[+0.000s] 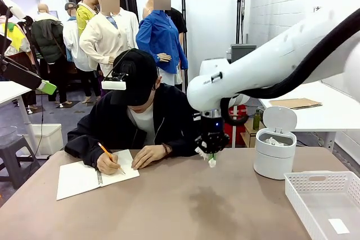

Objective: Sort the paper based on its condition.
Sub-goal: If a person hands you a paper, place it in the Organizing basket , and if it's crumpled, put it in the Trash can.

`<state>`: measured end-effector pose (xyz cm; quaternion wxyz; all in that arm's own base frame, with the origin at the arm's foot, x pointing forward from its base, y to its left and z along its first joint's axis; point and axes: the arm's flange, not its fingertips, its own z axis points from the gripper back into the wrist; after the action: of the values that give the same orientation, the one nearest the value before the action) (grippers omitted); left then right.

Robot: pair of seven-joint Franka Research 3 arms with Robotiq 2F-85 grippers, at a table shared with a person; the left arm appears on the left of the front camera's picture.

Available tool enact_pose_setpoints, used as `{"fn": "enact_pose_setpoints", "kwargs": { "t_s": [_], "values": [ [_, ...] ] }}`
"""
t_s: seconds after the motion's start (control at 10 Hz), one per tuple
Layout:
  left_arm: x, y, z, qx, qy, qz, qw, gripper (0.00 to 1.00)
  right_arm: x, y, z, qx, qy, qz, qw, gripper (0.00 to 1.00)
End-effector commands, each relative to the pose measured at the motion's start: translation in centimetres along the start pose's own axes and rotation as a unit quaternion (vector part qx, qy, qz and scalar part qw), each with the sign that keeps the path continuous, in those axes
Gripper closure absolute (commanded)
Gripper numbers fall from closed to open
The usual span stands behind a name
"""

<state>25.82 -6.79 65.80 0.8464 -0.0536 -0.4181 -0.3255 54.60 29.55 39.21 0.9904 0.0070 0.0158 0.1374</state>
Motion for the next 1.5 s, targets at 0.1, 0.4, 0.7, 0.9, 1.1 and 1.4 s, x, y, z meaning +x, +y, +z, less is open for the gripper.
{"fn": "enact_pose_setpoints", "kwargs": {
  "t_s": [0.1, 0.4, 0.7, 0.9, 1.1, 1.4],
  "values": [
    [0.0, 0.1, 0.0, 0.001, 0.000, 0.001, 1.000, 0.00, -4.4, -1.3, 5.8, -0.040, -0.048, -0.037, 0.997, 1.00],
    [0.0, 0.1, 0.0, 0.001, 0.000, 0.001, 1.000, 0.00, -6.0, -4.3, 11.1, -0.050, -0.100, -0.090, 0.990, 1.00],
    [0.0, 0.1, 0.0, 0.001, 0.000, 0.001, 1.000, 0.00, -6.3, -9.0, 13.0, -0.056, -0.079, -0.109, 0.989, 1.00],
    [0.0, 0.1, 0.0, 0.001, 0.000, 0.001, 1.000, 0.00, -6.4, -12.3, 13.1, -0.115, -0.047, -0.087, 0.988, 1.00],
    [0.0, 0.1, 0.0, 0.001, 0.000, 0.001, 1.000, 0.00, -6.4, -14.5, 12.5, -0.178, -0.011, -0.079, 0.981, 1.00],
    [0.0, 0.1, 0.0, 0.001, 0.000, 0.001, 1.000, 0.00, -4.5, -16.4, 10.1, -0.226, 0.028, -0.081, 0.970, 1.00]
  ]
}}
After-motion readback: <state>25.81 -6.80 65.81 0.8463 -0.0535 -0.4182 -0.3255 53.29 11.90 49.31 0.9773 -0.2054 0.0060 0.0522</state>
